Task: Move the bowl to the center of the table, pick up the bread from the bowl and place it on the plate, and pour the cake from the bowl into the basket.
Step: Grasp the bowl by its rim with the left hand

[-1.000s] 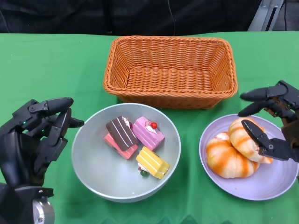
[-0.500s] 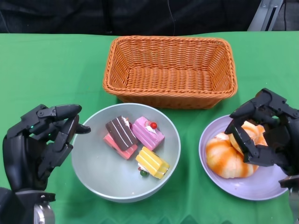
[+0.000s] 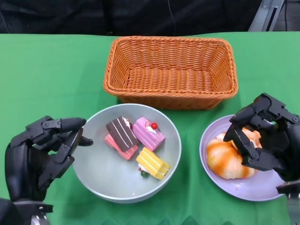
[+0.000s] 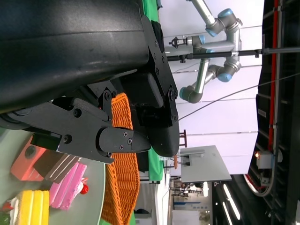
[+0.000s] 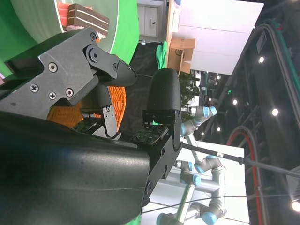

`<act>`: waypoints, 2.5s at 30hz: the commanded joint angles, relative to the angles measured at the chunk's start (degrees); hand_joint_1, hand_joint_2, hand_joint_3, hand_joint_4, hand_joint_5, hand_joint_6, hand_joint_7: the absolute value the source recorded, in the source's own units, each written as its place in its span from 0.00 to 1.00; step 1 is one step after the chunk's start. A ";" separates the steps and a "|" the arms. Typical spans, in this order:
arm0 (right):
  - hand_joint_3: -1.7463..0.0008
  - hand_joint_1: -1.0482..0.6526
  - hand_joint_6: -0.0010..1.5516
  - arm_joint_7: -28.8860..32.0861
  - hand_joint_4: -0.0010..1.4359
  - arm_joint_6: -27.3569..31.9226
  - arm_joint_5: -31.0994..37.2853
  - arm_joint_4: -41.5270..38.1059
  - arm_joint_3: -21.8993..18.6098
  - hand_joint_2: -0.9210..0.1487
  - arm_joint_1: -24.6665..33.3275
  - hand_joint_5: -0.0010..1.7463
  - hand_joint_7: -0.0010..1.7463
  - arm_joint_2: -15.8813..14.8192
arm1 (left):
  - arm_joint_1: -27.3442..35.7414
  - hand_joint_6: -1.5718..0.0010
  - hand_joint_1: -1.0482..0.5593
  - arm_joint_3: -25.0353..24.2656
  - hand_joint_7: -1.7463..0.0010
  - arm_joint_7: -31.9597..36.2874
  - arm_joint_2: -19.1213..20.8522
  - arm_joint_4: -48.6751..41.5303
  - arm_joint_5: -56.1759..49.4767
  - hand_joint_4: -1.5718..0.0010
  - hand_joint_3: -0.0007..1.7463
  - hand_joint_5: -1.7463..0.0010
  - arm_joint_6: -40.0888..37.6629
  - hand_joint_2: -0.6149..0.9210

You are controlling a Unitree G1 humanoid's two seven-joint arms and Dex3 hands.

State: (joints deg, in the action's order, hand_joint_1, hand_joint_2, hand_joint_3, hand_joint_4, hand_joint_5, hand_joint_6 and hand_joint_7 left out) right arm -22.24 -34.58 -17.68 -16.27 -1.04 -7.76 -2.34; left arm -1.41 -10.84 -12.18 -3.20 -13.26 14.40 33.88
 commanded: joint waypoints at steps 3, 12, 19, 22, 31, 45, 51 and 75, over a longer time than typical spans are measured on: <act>0.47 0.63 0.40 -0.98 0.48 -0.39 -0.15 -0.36 -0.72 0.30 -0.54 0.90 0.72 0.54 | -0.48 0.31 0.53 -0.52 0.76 -4.98 2.47 -2.18 3.64 0.44 0.18 0.41 2.23 1.00; 0.44 0.63 0.41 -0.76 0.48 0.28 0.05 -0.09 -1.58 0.34 -0.76 0.90 0.72 1.42 | -1.48 0.32 0.52 -1.51 0.80 -10.09 5.32 -4.72 4.66 0.46 0.17 0.45 6.41 1.00; 0.45 0.64 0.40 -0.69 0.48 0.37 0.62 -1.17 -1.74 0.31 -1.24 0.91 0.73 1.59 | -3.24 0.34 0.45 -1.21 0.90 -12.82 11.49 -10.46 -1.34 0.48 0.09 0.58 17.02 1.00; 0.44 0.63 0.40 -0.50 0.48 0.95 0.59 -1.33 -1.79 0.31 -1.56 0.91 0.72 1.72 | -3.81 0.38 0.42 -0.54 0.95 -15.33 14.79 -12.05 -1.46 0.51 0.06 0.64 19.76 1.00; 0.41 0.63 0.40 1.15 0.47 1.77 1.33 -0.58 -2.05 0.35 -1.73 0.91 0.73 2.09 | -4.43 0.54 0.33 -2.10 1.00 -12.49 25.59 -15.13 -17.14 0.56 0.08 0.94 34.16 1.00; 0.41 0.63 0.40 3.15 0.47 0.30 3.85 -1.57 -3.08 0.36 -2.47 0.92 0.72 2.98 | -7.23 0.62 0.30 -12.28 1.00 -2.74 27.48 -17.17 -45.12 0.60 0.11 0.99 53.37 1.00; 0.42 0.63 0.40 4.30 0.47 -0.24 4.97 -2.03 -3.17 0.36 -2.57 0.92 0.73 3.40 | -6.88 0.62 0.35 -14.64 1.00 1.44 24.68 -15.91 -55.77 0.58 0.10 0.99 56.25 1.00; 0.41 0.63 0.41 4.24 0.48 0.09 5.10 -0.51 -2.22 0.35 -1.20 0.92 0.72 4.77 | -0.02 0.60 0.38 10.38 0.99 35.40 32.22 0.69 -84.47 0.51 0.07 0.98 23.83 1.00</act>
State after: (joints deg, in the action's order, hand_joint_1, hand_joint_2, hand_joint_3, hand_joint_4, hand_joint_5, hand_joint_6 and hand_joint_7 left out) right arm -18.34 -34.26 -12.37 -17.51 -3.33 -9.52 2.44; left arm -2.17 -1.96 21.87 27.08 -13.45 -70.02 59.34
